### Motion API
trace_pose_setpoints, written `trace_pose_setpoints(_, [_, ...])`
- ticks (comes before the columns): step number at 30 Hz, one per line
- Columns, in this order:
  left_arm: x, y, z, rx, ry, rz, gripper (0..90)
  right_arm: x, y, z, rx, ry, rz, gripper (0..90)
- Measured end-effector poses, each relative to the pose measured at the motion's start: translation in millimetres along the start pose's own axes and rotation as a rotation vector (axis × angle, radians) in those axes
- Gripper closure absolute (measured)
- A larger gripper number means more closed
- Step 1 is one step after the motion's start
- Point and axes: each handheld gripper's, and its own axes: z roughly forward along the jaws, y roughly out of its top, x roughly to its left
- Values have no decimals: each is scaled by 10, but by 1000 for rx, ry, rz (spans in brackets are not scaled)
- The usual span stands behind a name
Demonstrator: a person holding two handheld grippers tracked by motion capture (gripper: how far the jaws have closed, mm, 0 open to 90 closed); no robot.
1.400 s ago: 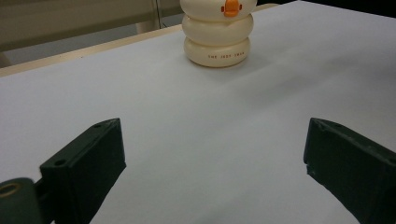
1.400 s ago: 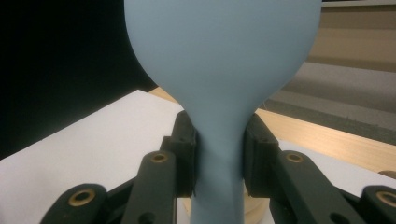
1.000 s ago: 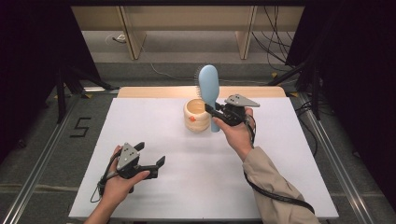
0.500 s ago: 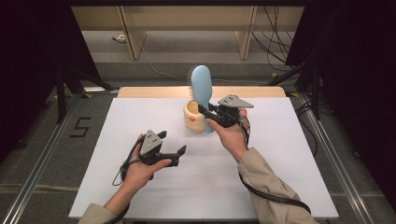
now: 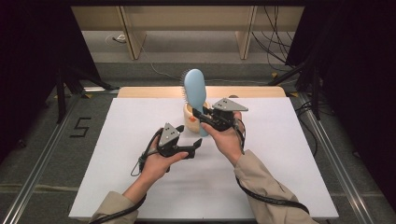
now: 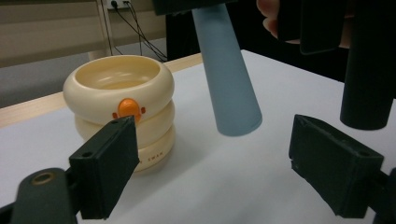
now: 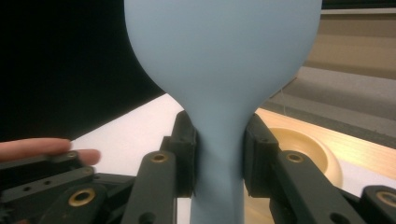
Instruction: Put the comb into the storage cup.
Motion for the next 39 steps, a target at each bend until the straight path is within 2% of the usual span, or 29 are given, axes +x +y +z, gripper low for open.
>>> trace_pose_setpoints(5, [2, 13, 62, -11, -6, 1, 173, 54, -12, 15, 1, 11, -2, 703])
trace_pose_setpoints(10, [28, -8, 96, -38, -16, 5, 253, 96, -20, 20, 0, 20, -4, 703])
trace_pose_setpoints(13, [35, -9, 105, -45, -25, 3, 269, 116, -29, 32, 2, 26, -5, 703])
trace_pose_setpoints(19, [40, -18, 124, -59, -38, -10, 311, 138, -43, 47, 3, 30, -7, 702])
trace_pose_setpoints(31, [33, -46, 168, -72, -46, -3, 412, 170, -66, 68, 8, 40, -8, 703])
trace_pose_setpoints(39, [52, -58, 165, -82, -53, -42, 504, 174, -67, 69, 5, 40, -7, 703])
